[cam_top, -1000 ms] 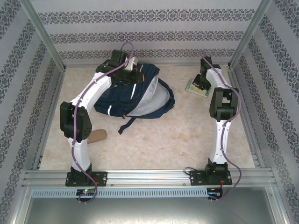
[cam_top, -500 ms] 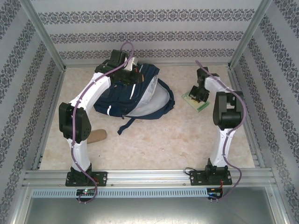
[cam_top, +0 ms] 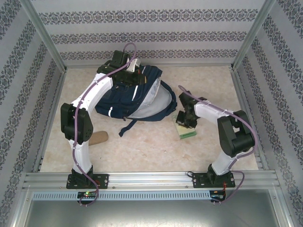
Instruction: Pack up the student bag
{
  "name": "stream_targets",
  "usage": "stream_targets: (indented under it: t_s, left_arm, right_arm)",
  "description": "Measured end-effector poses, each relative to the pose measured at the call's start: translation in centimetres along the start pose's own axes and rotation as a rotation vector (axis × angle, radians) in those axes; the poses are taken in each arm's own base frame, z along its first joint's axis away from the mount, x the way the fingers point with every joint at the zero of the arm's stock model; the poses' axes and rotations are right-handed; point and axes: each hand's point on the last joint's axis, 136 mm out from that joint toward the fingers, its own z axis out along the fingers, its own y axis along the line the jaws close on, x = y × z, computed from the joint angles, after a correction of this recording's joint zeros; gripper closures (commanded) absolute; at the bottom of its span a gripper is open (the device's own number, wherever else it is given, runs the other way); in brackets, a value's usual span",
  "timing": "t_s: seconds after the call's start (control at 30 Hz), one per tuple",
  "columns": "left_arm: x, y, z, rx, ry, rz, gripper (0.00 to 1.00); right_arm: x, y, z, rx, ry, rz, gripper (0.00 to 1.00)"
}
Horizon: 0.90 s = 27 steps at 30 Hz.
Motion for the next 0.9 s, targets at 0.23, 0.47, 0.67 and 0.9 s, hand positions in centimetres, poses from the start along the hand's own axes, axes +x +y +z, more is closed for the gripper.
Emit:
stream_targets:
  t_s: [0.23,0.47,0.67,0.9]
  left_arm:
    - [0.3,0.2,0.2,0.004,0.008,-0.004,0.84]
    - [2.2,-0.2,1.2,0.027,0.048,-0.011,0.76]
    - [5.6,-2.1,1.7,0.025,0.093,0.0,0.75]
    - [10.0,-4.4,3.1,0.022,0.15,0.029,0.76]
  right_arm:
    - [3.9,3.0,-0.5,-0.013,-0.001,-0.079,0.83]
    - [2.1,1.4,-4.5,-0.042,-0.11,-0.046,0.76]
    - [2.3,-0.4,-3.5,-0.022,-0.088,-0.06,0.8]
    - [2.6,-0.2,-2.6,-0.038,-0.061,-0.117,0.8]
